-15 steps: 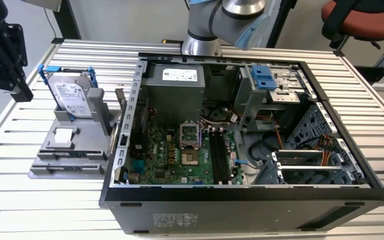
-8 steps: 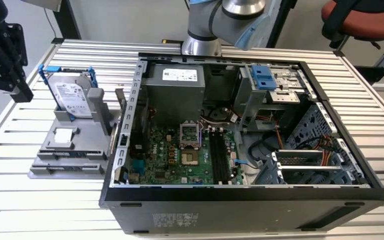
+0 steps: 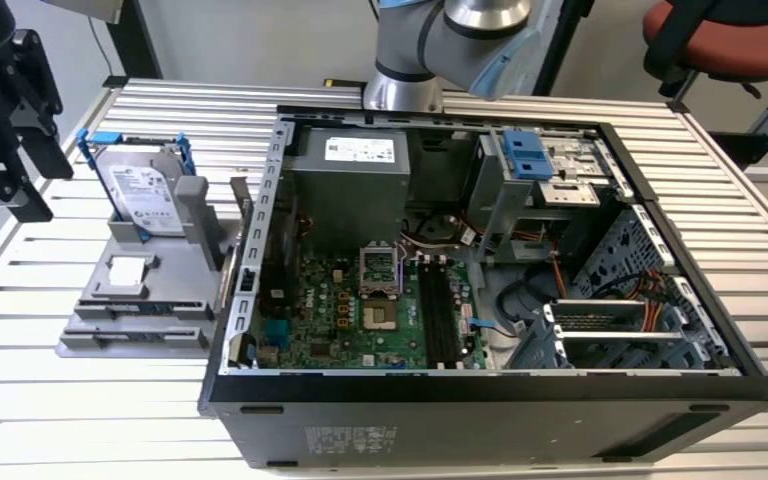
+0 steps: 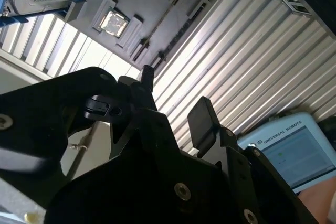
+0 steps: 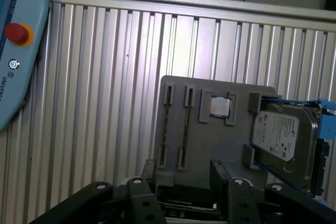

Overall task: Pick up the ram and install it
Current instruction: 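Pick up the ram and move it above insertion slot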

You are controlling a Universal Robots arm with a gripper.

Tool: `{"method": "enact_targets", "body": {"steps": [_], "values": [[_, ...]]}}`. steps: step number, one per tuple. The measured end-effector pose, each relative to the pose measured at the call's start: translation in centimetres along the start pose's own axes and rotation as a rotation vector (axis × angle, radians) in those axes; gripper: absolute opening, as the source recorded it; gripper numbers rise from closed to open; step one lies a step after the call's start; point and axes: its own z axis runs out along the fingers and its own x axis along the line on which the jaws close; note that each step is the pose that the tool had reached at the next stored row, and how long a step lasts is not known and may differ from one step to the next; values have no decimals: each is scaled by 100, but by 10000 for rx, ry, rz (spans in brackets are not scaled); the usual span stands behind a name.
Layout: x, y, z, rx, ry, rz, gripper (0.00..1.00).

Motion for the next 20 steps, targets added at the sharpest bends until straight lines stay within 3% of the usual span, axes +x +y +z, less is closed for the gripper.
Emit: {"method": "enact_targets", "body": {"steps": [7, 20], "values": [[0, -1, 10, 4, -1, 0, 100], [2, -3, 142, 5, 1, 0, 100]]}}
